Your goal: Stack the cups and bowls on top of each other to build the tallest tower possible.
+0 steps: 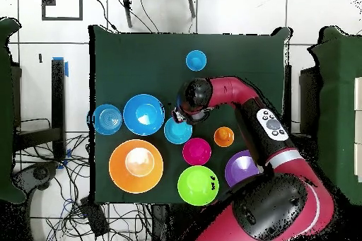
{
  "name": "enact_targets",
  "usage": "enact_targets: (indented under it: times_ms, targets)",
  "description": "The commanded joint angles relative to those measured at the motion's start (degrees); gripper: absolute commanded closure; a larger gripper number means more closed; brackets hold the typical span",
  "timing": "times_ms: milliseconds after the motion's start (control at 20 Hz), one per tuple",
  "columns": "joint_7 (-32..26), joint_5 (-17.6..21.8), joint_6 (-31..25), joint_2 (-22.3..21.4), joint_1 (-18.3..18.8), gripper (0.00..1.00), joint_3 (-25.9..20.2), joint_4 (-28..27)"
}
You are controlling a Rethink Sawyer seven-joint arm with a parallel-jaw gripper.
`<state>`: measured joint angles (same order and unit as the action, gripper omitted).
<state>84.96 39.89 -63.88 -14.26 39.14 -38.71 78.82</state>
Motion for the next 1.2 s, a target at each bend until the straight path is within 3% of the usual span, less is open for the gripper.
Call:
enact_targets:
  times_ms: [50, 300, 800, 1200]
  targets:
    - [-17.02, 5.56, 10.47, -3.41, 2.92, 0.0, -2.8, 7.5]
    - [-15.7, 6.22, 12.66, -3.46, 4.11, 0.0, -3.01, 9.93]
    - [-22.26, 6.75, 10.04, -4.29, 7.82, 0.0, -4.21, 10.86]
    - [-22.22, 7.18, 9.91, -4.63, 8.94, 0.0, -4.65, 12.72]
